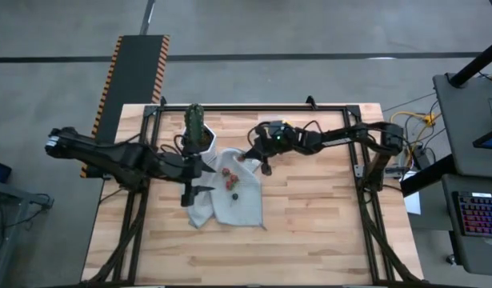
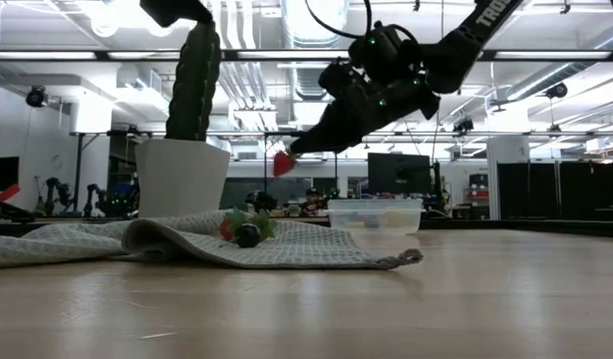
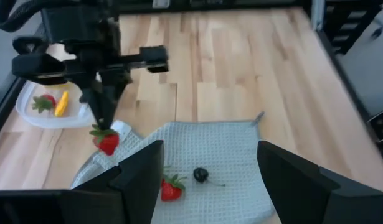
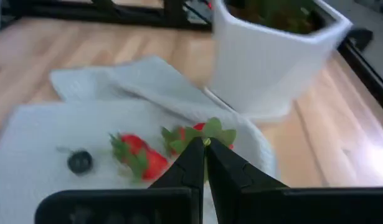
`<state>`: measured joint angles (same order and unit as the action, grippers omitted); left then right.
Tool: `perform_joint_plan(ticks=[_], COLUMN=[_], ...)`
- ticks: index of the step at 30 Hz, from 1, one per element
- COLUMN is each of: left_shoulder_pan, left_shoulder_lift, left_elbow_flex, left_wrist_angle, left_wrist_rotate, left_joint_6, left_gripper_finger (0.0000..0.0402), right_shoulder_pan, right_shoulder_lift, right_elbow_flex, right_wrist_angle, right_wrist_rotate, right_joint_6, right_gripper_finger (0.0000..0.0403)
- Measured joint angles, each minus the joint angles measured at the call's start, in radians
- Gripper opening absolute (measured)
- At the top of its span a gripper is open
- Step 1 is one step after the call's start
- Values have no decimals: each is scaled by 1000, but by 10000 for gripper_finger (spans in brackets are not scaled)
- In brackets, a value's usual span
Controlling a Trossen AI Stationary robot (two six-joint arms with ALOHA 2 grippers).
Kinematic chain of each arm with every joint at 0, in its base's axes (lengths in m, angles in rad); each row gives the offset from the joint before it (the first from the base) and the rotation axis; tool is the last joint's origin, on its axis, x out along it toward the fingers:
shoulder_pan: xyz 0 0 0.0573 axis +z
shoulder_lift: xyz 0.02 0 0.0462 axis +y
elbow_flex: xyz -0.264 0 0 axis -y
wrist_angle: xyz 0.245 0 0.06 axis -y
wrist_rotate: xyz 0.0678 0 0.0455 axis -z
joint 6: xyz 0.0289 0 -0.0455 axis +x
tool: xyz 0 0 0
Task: Pick and placing Produce into tupperware
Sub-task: Put the red strawberry into the transparent bin
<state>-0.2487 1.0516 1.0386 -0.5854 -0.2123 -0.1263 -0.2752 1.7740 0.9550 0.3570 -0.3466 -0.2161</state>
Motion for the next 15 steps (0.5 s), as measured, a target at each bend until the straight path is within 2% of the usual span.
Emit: perform_joint_plan(ticks=[15], left_shoulder_pan=[-17], left_shoulder_lift=[-49], left_elbow_flex=[-31], left_wrist_angle=[0], left_wrist_rotate=[-1], left_joint_6=[-26], left_gripper_finger=[242], right_shoulder_pan=[-246], right_shoulder_lift=[-244], right_elbow_flex=[-25], right_wrist_angle=[-367], right_wrist_rotate=[174], right_joint_6=[-110], right_gripper_finger=[8])
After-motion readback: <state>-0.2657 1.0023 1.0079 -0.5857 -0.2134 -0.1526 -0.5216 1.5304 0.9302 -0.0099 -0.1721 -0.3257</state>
